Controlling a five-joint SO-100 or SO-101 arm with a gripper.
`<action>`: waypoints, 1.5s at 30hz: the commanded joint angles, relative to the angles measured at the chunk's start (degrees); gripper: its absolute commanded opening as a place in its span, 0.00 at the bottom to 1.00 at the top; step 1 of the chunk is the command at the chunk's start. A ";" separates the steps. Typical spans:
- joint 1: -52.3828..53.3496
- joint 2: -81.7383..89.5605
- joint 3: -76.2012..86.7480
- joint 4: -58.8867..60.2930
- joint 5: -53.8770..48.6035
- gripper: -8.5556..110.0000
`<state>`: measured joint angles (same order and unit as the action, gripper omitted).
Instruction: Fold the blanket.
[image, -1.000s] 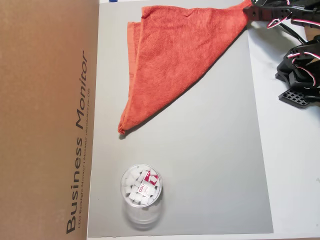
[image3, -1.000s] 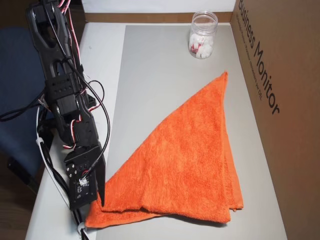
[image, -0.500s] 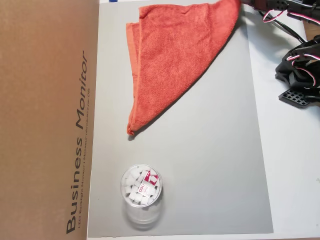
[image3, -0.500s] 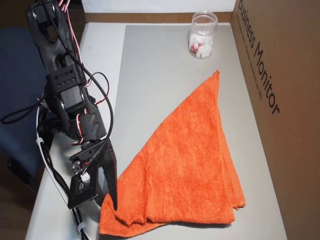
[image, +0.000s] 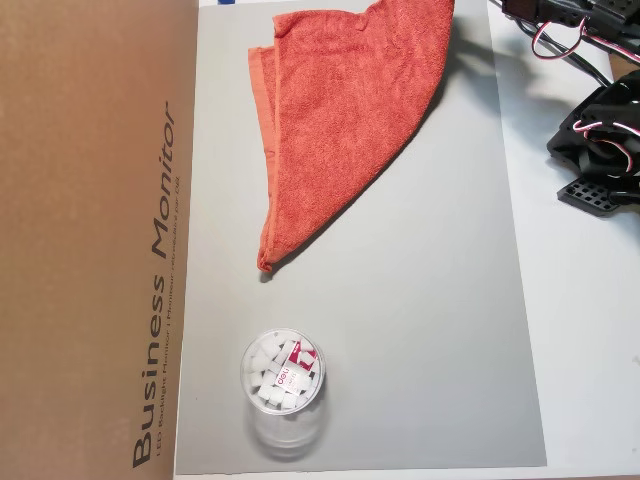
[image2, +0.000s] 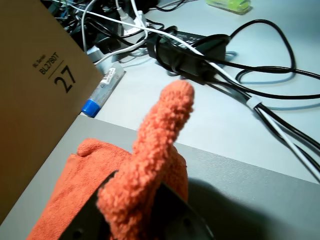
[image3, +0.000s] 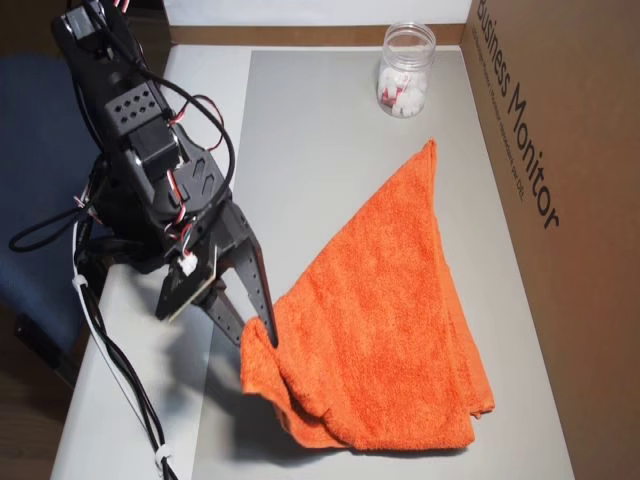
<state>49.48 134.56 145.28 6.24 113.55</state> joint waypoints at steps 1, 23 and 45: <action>-2.37 3.52 -2.90 -1.23 1.23 0.07; -20.74 1.76 -16.96 -1.23 5.27 0.07; -39.20 -21.09 -32.96 -1.32 -4.31 0.07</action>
<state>11.78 113.91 115.84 6.24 111.36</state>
